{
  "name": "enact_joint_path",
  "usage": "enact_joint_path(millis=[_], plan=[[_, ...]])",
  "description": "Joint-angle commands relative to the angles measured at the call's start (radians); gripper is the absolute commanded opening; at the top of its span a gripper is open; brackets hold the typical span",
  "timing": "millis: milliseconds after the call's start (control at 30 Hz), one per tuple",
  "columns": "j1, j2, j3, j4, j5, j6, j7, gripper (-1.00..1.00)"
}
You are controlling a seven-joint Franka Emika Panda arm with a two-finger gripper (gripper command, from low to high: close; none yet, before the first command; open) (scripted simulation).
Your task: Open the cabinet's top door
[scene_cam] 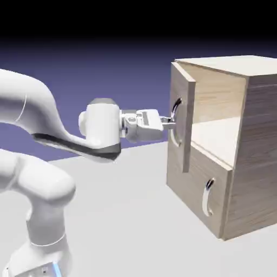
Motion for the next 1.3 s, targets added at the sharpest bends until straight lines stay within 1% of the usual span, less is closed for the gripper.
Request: enact_joint_path(millis=[0, 300, 400, 600, 800, 1033, 1267], plan=[[-0.02, -0.004, 0.036, -0.008, 0.033, -0.004, 0.0, -1.0], [-0.212, -0.054, 0.362, -0.05, 0.319, 0.024, -0.005, -1.0], [-0.217, -0.084, 0.454, -0.066, 0.449, -0.017, -0.043, -1.0], [-0.153, -0.105, 0.617, -0.072, 0.71, -0.177, -0.115, -1.0], [-0.103, -0.048, 0.813, -0.013, 0.971, -0.384, -0.141, -1.0], [-0.147, 0.113, 1.067, 0.16, 1.231, -0.661, -0.119, -1.0], [-0.318, 0.301, 1.32, 0.4, 1.389, -0.928, -0.063, -1.0]])
